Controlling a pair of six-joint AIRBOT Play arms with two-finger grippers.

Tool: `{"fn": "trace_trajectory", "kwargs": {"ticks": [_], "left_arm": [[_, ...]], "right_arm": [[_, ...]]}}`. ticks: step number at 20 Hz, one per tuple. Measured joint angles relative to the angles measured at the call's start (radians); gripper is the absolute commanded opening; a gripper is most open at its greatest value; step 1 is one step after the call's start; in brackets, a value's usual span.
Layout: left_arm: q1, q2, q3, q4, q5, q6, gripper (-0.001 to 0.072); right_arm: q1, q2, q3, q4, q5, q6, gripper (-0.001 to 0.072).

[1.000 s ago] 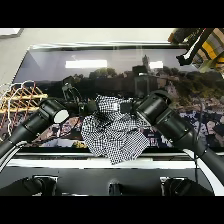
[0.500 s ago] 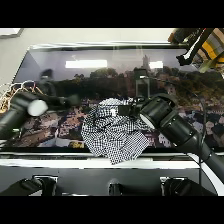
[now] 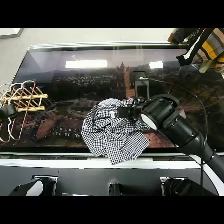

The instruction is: Fold the clothes and pants, and hang the long-sleeved shirts on hangers.

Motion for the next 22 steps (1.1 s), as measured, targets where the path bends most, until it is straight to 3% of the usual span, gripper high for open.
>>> {"fn": "trace_trajectory", "kwargs": {"ticks": [4, 9, 17, 22], "left_arm": [[0.168, -0.013, -0.017, 0.001, 0.010, 0.047, 0.0595], [0.306, -0.059, -0.065, -0.009, 0.071, 0.220, 0.0594], [0.354, -0.257, -0.086, -0.073, 0.151, 0.610, 0.0587], [0.356, -0.373, -0.088, -0.087, 0.163, 0.731, 0.0584]], "right_arm": [[0.000, 0.000, 0.000, 0.004, 0.000, -0.003, 0.0034], [0.000, 0.000, 0.000, 0.004, 0.002, -0.006, 0.0035], [0.000, 0.000, 0.000, -0.034, -0.003, -0.006, 0.0035], [0.000, 0.000, 0.000, -0.047, -0.005, -0.006, 0.0035]]}}
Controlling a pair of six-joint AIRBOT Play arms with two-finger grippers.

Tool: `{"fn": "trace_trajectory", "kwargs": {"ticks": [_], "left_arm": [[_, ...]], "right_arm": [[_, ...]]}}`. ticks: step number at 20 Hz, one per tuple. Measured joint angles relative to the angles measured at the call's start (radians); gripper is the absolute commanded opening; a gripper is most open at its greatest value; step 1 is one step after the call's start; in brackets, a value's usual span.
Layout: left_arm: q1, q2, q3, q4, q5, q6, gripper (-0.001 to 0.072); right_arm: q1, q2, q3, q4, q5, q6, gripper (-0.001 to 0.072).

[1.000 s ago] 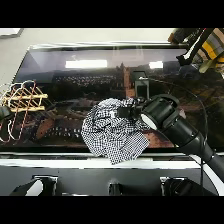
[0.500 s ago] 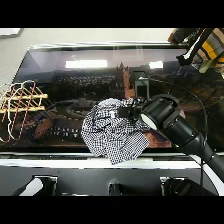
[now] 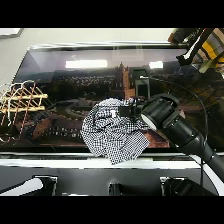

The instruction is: Fold the clothes and pants, and hang the long-sleeved shirts on hangers.

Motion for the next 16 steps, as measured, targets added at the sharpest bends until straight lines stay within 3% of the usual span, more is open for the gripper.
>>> {"fn": "trace_trajectory", "kwargs": {"ticks": [3, 4, 5, 6, 12, 13, 14, 15, 16], "left_arm": [[0.000, -0.048, 0.000, -0.001, 0.014, 0.029, 0.0583], [-0.002, -0.062, 0.000, -0.002, 0.018, 0.036, 0.0544], [-0.003, -0.074, 0.000, -0.002, 0.021, 0.039, 0.0424], [-0.005, -0.086, 0.000, -0.002, 0.025, 0.043, 0.0373], [-0.010, -0.142, 0.000, -0.003, 0.032, 0.054, 0.0372], [-0.010, -0.148, 0.000, -0.002, 0.032, 0.055, 0.0343], [-0.010, -0.155, 0.000, -0.003, 0.033, 0.055, 0.0246], [-0.010, -0.160, 0.000, -0.003, 0.033, 0.056, 0.0235], [-0.010, -0.164, 0.000, -0.002, 0.033, 0.056, 0.0179]], "right_arm": [[0.000, 0.000, 0.000, -0.006, -0.001, 0.000, 0.0035], [0.000, 0.000, 0.000, -0.010, -0.002, 0.000, 0.0035], [0.000, 0.000, 0.000, -0.014, -0.002, 0.000, 0.0035], [0.000, 0.000, 0.000, -0.015, -0.002, 0.000, 0.0035], [0.000, 0.000, 0.000, -0.021, -0.002, 0.000, 0.0035], [0.000, 0.000, 0.000, -0.021, -0.002, 0.000, 0.0035], [0.000, 0.000, 0.000, -0.021, -0.002, 0.000, 0.0035], [0.000, 0.000, 0.000, -0.021, -0.002, 0.000, 0.0035], [0.000, 0.000, 0.000, -0.021, -0.002, 0.000, 0.0035]]}}
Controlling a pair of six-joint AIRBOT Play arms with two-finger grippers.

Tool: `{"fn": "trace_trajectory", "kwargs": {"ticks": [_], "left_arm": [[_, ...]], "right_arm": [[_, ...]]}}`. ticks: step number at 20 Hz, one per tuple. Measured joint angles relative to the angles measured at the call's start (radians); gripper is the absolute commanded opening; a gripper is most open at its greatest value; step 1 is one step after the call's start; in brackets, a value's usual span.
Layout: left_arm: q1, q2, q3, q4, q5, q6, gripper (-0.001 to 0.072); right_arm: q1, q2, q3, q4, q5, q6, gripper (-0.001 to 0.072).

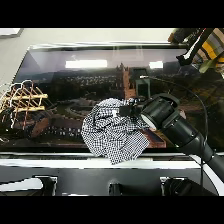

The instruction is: Fold the clothes and pants, and hang the long-sleeved shirts on hangers.

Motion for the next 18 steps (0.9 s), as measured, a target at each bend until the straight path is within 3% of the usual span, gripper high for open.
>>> {"fn": "trace_trajectory", "kwargs": {"ticks": [1, 2, 10, 18], "left_arm": [[0.000, -0.002, 0.000, 0.002, 0.001, 0.000, 0.0066], [0.000, -0.004, 0.000, 0.000, 0.001, 0.000, 0.0031], [-0.011, 0.016, 0.001, -0.003, -0.013, -0.004, 0.0026], [-0.065, 0.186, 0.089, -0.003, 0.008, -0.005, 0.0023]], "right_arm": [[0.000, 0.000, 0.000, 0.000, 0.000, 0.000, 0.0035], [0.000, 0.000, 0.000, 0.000, 0.000, 0.000, 0.0035], [0.000, 0.000, 0.000, 0.000, 0.002, 0.001, 0.0035], [0.000, 0.000, 0.000, 0.000, 0.005, 0.001, 0.0035]]}}
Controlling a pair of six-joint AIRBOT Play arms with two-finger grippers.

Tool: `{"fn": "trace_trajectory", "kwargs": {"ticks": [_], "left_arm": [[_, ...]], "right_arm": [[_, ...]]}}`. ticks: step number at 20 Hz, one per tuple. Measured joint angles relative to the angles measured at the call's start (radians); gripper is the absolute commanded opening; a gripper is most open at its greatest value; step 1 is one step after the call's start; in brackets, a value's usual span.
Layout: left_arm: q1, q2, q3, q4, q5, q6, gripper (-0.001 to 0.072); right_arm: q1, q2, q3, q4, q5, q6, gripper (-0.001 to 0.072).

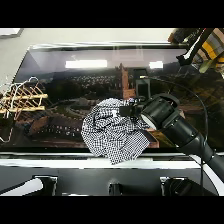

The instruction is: Fold the clothes and pants, and hang the long-sleeved shirts on hangers.

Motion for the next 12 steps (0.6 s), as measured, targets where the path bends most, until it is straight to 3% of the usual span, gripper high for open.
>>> {"fn": "trace_trajectory", "kwargs": {"ticks": [8, 12], "left_arm": [[-0.096, 0.214, 0.047, -0.071, 0.083, -0.044, 0.0022], [-0.151, 0.313, 0.048, -0.208, 0.101, -0.035, 0.0022]], "right_arm": [[0.000, 0.000, 0.000, 0.000, 0.009, -0.001, 0.0035], [0.000, 0.000, 0.000, -0.001, 0.028, -0.019, 0.0035]]}}
